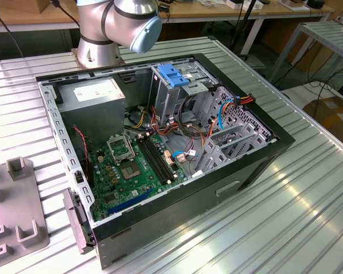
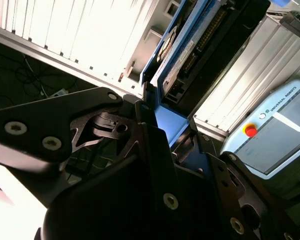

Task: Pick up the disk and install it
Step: 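Pick up the disk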

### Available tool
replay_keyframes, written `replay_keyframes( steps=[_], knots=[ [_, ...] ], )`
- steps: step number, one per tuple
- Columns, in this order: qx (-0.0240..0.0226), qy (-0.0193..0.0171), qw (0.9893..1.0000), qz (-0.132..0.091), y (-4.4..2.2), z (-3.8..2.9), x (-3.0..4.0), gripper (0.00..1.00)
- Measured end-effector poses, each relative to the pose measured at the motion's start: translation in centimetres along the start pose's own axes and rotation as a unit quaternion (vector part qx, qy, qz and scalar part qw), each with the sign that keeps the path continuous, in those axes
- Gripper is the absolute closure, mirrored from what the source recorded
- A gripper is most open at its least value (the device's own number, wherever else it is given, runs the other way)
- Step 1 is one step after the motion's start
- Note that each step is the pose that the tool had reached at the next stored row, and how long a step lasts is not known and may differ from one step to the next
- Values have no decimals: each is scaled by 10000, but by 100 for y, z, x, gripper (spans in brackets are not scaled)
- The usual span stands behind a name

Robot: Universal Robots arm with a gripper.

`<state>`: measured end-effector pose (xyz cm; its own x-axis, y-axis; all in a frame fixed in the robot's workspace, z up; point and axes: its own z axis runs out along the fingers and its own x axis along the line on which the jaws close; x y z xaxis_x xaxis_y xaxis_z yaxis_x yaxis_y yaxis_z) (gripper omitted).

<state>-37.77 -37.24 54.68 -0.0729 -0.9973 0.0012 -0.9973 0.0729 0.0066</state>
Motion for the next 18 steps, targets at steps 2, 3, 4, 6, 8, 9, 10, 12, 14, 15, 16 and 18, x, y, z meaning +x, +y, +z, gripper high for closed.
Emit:
replay_keyframes(
  steps=[2, 3, 4, 6, 8, 9, 10, 12, 14, 15, 16, 18],
  knots=[
    [0, 0, 10000, 0, -34, 1, -2, 63],
    [0, 0, 10000, 0, -47, 2, -2, 63],
    [0, 0, 10000, 0, -65, 2, -4, 63],
    [0, 0, 10000, 0, -93, 3, -5, 63],
    [0, 0, 10000, 0, -131, 5, -7, 63],
    [0, 0, 10000, 0, -158, 5, -9, 63],
    [0, 0, 10000, -1, -175, 6, -9, 63],
    [0, 0, 10000, 0, -220, 7, -11, 63],
    [0, 0, 10000, 0, -279, 8, -12, 63],
    [0, 0, 10000, 0, -300, 9, -12, 63],
    [0, 0, 10000, 0, -320, 9, -12, 63],
    [0, 0, 10000, 0, -358, 10, -13, 63]
  ],
)
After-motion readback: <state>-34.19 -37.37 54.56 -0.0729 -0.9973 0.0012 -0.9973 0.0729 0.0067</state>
